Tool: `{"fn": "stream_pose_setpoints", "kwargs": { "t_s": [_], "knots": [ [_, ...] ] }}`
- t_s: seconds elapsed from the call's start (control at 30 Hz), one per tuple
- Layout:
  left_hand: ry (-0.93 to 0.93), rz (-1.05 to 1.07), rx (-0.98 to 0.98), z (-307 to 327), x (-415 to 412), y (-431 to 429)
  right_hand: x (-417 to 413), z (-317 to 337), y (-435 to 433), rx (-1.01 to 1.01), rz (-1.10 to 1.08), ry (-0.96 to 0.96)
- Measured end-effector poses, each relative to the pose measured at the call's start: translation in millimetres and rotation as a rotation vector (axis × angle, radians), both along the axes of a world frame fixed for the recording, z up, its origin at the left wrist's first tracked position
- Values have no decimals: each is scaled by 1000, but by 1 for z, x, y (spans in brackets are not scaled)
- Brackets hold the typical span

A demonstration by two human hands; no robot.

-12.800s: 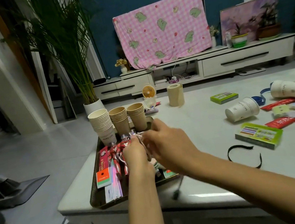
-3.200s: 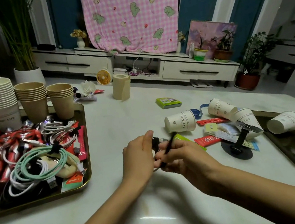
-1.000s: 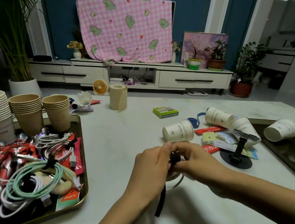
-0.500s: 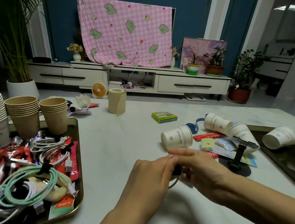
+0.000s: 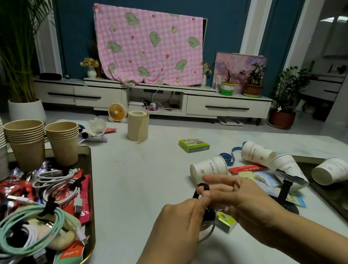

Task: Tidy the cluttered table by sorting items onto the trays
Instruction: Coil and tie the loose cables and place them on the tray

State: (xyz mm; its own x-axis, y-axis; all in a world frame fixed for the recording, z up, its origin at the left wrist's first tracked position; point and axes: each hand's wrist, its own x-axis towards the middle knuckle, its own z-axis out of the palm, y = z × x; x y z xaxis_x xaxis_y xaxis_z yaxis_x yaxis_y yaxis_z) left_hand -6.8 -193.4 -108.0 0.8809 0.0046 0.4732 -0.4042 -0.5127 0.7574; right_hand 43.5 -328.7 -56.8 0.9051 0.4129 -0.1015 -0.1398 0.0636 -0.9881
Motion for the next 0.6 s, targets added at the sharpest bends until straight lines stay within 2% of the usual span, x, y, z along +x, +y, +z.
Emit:
{"fn": "stream_pose_setpoints", "kwargs": {
  "t_s": [0.17, 0.3, 0.5, 0.6],
  "knots": [
    [46, 10, -98, -5, -1, -5, 1, 0, 3, -33, -61, -70],
    [89, 3, 0, -6, -1, -9, 4, 2, 5, 97, -214, -111],
    [165, 196, -129, -3, 5, -4, -4, 6, 7, 35, -151, -123],
    [197, 227, -90, -3, 5, -6, -10, 4, 14, 32, -152, -139]
  ]
}}
